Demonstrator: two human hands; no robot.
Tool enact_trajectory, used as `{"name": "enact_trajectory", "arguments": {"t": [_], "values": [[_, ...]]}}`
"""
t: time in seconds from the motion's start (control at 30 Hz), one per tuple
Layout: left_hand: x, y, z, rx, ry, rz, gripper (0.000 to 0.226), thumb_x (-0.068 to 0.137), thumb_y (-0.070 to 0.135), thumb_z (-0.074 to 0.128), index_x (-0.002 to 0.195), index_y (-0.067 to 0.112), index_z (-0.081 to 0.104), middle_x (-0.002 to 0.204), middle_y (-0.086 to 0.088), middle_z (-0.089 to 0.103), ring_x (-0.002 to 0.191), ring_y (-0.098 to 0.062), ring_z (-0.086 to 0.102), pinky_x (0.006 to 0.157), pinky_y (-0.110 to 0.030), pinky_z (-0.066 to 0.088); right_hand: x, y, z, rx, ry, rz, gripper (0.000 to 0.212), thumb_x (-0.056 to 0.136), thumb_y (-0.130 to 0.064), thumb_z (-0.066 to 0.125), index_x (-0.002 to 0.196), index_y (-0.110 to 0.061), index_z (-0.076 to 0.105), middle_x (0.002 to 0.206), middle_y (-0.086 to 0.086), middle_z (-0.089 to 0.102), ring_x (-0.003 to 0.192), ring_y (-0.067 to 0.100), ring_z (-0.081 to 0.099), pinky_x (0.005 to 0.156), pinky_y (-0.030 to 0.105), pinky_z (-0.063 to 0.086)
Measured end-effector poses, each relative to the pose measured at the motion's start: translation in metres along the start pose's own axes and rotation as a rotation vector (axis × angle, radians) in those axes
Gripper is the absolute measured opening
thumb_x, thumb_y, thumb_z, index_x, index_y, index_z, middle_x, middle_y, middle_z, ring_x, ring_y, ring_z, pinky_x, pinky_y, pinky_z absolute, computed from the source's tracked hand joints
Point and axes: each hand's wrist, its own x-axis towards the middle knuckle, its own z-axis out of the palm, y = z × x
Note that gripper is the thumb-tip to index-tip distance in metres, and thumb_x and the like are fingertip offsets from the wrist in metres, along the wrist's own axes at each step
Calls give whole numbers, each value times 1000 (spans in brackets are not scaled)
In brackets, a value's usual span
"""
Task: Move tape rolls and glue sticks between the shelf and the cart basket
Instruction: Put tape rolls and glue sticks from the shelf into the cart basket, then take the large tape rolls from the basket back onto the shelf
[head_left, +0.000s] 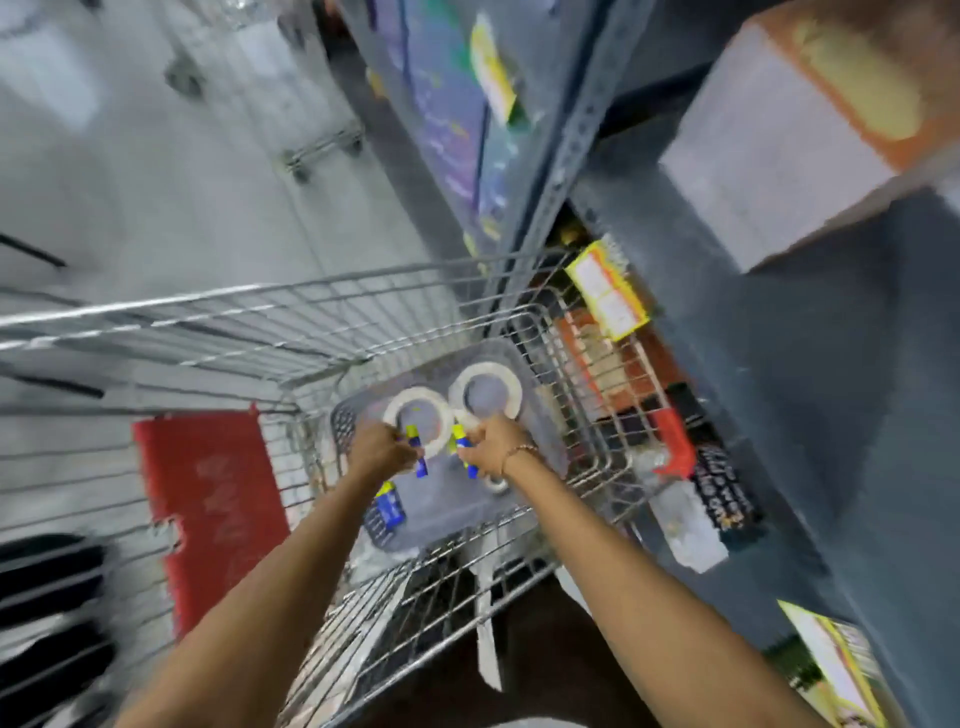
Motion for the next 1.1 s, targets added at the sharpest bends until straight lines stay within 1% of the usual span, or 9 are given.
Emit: {"name": "enact_trajectory", "arguments": {"t": [0.13, 0.17, 0.27, 0.43, 0.5, 0.6, 0.77, 0.93, 1.1], "values": [[24, -55, 15, 258, -24, -92, 35, 83, 27, 68, 101, -3, 69, 108, -23, 70, 104, -32, 66, 87, -39, 50, 45, 3, 60, -92, -203, 133, 45, 87, -19, 62, 126, 2, 55, 130, 20, 59, 105, 24, 60, 80, 22, 54], [29, -65, 21, 279, -21, -102, 37, 82, 28, 68, 103, -3, 68, 111, -24, 68, 106, -33, 64, 88, -39, 50, 51, 5, 71, -73, -234, 176, 46, 89, -20, 61, 127, 4, 54, 132, 20, 58, 100, 20, 58, 80, 18, 54], [42, -89, 36, 267, -1, -119, 35, 80, 23, 70, 106, -1, 67, 114, -24, 67, 108, -35, 63, 87, -39, 49, 72, 7, 102, -187, -234, 204, 48, 86, -26, 66, 124, 2, 58, 129, 18, 61, 113, 26, 61, 96, 35, 49], [56, -110, 57, 189, 19, -101, 31, 82, 17, 66, 103, -6, 64, 110, -30, 66, 106, -39, 62, 84, -42, 48, 79, 14, 136, -101, -260, 259, 37, 90, -10, 56, 124, 3, 56, 125, 22, 61, 114, 33, 61, 78, 34, 51], [60, -113, 58, 269, -1, -85, 31, 84, 18, 62, 103, -7, 64, 110, -31, 65, 105, -41, 61, 86, -43, 48, 79, 19, 138, -122, -288, 252, 38, 90, -7, 54, 126, 4, 54, 130, 23, 57, 120, 35, 56, 93, 37, 48], [66, -104, 51, 276, 107, -11, 26, 86, 15, 59, 102, -5, 63, 108, -29, 67, 103, -41, 61, 83, -43, 47, 85, 16, 125, -162, -170, 233, 34, 96, -9, 46, 126, 2, 55, 133, 22, 56, 124, 35, 52, 99, 38, 44], [86, -73, 51, 310, 203, 324, 36, 80, 15, 68, 112, 5, 55, 117, -18, 56, 109, -37, 53, 89, -42, 43, 105, 9, 78, -384, 318, 12, 31, 85, -2, 53, 115, -5, 59, 125, 20, 54, 109, 38, 58, 86, 43, 50], [108, -64, 70, 760, 163, 486, 38, 89, 18, 54, 124, 7, 42, 124, -14, 50, 114, -33, 46, 98, -41, 38, 129, 30, 67, -727, 202, -37, 54, 82, 1, 60, 133, -3, 42, 135, 19, 45, 125, 36, 44, 108, 44, 33], [125, -65, 70, 792, 42, 578, 42, 86, 4, 51, 126, 6, 42, 127, -16, 50, 114, -36, 51, 91, -43, 43, 140, 47, 60, -826, 148, -151, 44, 84, 4, 56, 127, 0, 50, 132, 21, 51, 119, 36, 54, 101, 43, 41]]}}
